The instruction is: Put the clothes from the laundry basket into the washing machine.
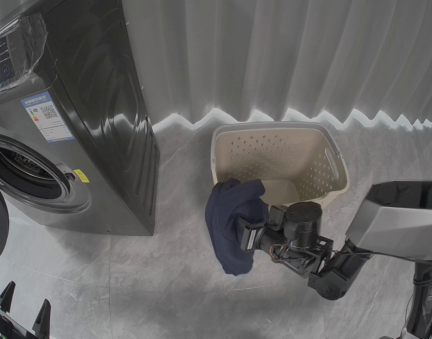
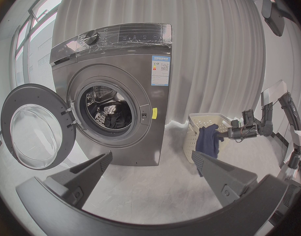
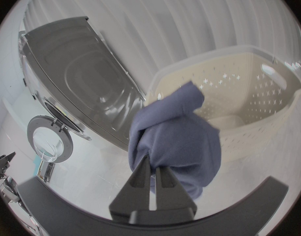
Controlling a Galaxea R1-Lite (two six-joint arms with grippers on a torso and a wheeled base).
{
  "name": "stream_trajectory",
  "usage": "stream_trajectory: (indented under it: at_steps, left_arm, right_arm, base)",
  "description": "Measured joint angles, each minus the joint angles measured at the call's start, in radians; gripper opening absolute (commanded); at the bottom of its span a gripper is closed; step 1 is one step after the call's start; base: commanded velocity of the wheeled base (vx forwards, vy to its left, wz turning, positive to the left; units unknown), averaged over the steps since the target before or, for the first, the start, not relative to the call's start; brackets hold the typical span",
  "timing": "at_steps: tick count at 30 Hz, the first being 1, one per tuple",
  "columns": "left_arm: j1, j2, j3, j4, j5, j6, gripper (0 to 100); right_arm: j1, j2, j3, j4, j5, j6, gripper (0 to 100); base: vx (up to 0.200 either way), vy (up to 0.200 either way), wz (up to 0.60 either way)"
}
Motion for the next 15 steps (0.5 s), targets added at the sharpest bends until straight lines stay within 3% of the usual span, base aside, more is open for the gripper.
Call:
stream_trajectory:
  at_steps: [9, 15]
  left_arm:
    - [-0.001, 0.000, 0.000, 0.000, 0.000, 0.000, 100]
    - [0.000, 0.000, 0.000, 0.000, 0.000, 0.000, 100]
  right_arm:
    - [0.009, -0.253, 0.179, -0.068, 0.039, -0.026, 0]
    - [0.009, -0.405, 0.217, -0.076, 0.067, -0.028, 0]
  base:
    - [0.000, 0.000, 0.00]
    - [0.000, 0.000, 0.00]
